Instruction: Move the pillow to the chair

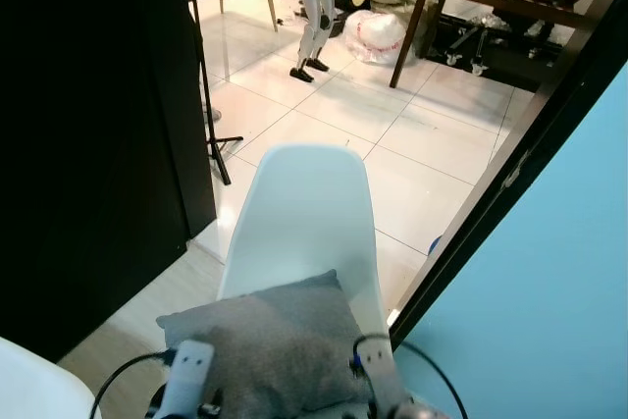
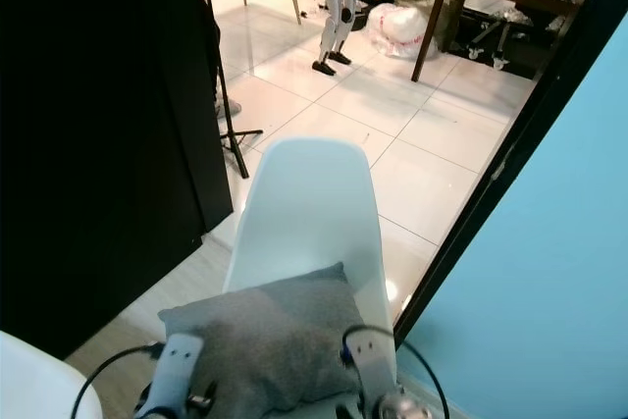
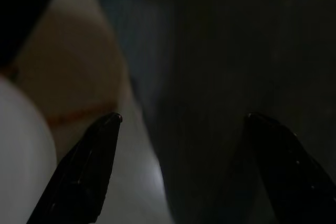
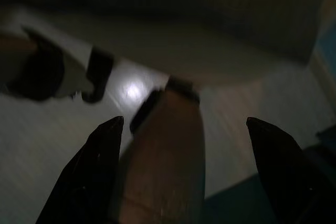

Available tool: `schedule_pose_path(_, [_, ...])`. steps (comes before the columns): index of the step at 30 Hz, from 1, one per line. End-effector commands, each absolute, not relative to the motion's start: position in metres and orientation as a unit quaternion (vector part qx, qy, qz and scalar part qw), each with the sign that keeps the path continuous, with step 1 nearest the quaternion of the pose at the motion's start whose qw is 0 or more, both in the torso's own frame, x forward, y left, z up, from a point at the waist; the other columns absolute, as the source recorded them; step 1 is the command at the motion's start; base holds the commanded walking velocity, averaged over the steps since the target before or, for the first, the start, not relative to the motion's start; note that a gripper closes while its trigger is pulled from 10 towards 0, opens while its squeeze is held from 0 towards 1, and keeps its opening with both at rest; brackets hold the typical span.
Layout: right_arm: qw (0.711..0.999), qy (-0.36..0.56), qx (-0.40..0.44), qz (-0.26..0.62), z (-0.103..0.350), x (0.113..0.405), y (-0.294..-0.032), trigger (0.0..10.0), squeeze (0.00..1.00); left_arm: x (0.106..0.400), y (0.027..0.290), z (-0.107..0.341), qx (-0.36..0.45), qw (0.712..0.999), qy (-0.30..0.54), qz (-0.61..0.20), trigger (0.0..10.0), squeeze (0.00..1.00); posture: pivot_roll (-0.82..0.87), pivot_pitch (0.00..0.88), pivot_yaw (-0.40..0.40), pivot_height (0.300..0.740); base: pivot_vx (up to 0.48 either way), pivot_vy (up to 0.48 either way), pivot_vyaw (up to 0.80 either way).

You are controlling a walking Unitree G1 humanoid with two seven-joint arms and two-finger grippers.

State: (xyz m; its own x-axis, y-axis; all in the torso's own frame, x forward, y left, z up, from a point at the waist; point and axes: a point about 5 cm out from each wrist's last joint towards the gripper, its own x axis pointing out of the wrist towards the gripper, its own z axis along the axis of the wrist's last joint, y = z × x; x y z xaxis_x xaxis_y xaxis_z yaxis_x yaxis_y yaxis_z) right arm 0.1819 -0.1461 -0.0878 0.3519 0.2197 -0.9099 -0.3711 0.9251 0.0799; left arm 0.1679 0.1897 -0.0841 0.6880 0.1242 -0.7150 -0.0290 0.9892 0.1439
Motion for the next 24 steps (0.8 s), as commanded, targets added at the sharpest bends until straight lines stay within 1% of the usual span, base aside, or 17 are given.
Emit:
schedule_pose_path(1, [0.816,0.54,-0.093,0.182,-0.088,0.182,-0.149,10.0,0.0,0.148,0.198,-0.093,0.043,0.897,0.435,0.069,10.0,0.0,0.12,0.066,-0.093,0.74,-0.244,0.0,0.0])
schedule_pose_path(5, [0.815,0.54,-0.1,0.183,-0.088,0.182,-0.15,10.0,0.0,0.137,0.2,-0.098,0.046,0.886,0.456,0.077,10.0,0.0,0.11,0.067,-0.09,0.74,-0.257,0.0,0.0])
schedule_pose_path(7, [0.814,0.54,-0.108,0.184,-0.088,0.182,-0.15,10.0,0.0,0.123,0.202,-0.102,0.044,0.873,0.478,0.084,10.0,0.0,0.11,0.068,-0.087,0.74,-0.298,0.0,0.0])
schedule_pose_path(14, [0.814,0.54,-0.111,0.183,-0.088,0.182,-0.15,10.0,0.0,0.121,0.203,-0.103,0.039,0.87,0.484,0.087,10.0,0.0,0.11,0.068,-0.087,0.74,-0.3,0.0,0.0])
schedule_pose_path(15, [0.807,0.544,-0.133,0.189,-0.09,0.178,-0.155,10.0,0.0,0.106,0.203,-0.108,0.046,0.858,0.504,0.085,10.0,0.0,0.1,0.074,-0.089,0.74,-0.24,0.0,0.0])
schedule_pose_path(17, [0.8,0.546,-0.154,0.195,-0.091,0.175,-0.158,10.0,0.0,0.097,0.202,-0.11,0.05,0.852,0.515,0.081,10.0,0.0,0.11,0.074,-0.089,0.74,-0.24,0.0,0.0])
schedule_pose_path(24, [0.794,0.549,-0.168,0.198,-0.092,0.172,-0.16,10.0,0.0,0.088,0.199,-0.113,0.054,0.845,0.527,0.074,10.0,0.0,0.11,0.074,-0.092,0.74,-0.243,0.0,0.0])
